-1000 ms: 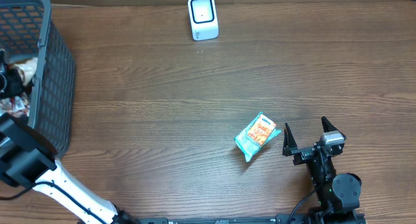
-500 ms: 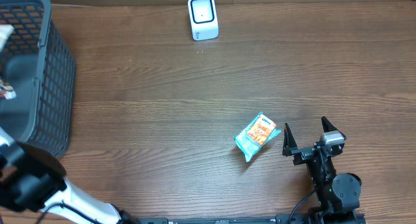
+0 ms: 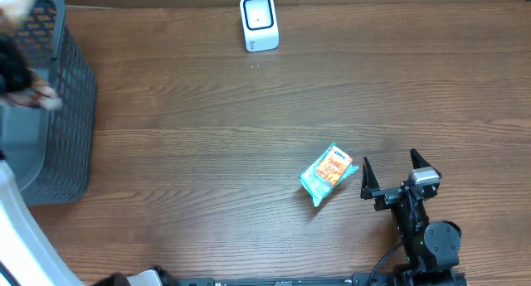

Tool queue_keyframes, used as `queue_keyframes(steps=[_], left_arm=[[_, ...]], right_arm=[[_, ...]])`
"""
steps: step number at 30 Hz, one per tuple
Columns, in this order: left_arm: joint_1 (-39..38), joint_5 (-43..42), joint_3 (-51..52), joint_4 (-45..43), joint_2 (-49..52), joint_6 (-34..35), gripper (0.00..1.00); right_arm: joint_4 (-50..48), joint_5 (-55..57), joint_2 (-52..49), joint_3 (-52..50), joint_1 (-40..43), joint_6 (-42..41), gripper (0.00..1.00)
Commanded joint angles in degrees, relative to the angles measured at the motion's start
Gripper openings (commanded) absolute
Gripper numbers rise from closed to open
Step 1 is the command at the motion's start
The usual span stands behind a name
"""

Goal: Scan the item barcode
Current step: 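Grasp the red-and-white snack packet and lift it out with the left gripper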

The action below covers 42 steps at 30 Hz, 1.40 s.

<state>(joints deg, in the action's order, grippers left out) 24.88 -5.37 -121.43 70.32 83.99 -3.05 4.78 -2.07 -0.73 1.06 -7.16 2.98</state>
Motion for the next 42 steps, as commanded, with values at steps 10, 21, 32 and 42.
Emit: queue_keyframes(steps=[10, 21, 32, 42], left_arm=[[-22.01, 1.53, 16.24, 9.79, 2.14, 5.84, 0.05], [-35.01, 1.49, 51.52, -12.41, 2.16, 14.16, 0.04], [-43.01, 4.94, 68.17, -32.41, 4.11, 20.65, 0.05], [-44.50, 3.80, 69.02, -35.26, 10.01, 21.73, 0.39]], right_arm=[[-0.09, 0.72, 0.57, -0.61, -0.17, -0.13, 1.00], [-0.09, 0.72, 0.57, -0.61, -0.17, -0.13, 1.00], [-0.09, 0.72, 0.57, -0.61, -0.17, -0.11, 1.00], [-0.09, 0.72, 0.57, -0.61, -0.17, -0.13, 1.00]])
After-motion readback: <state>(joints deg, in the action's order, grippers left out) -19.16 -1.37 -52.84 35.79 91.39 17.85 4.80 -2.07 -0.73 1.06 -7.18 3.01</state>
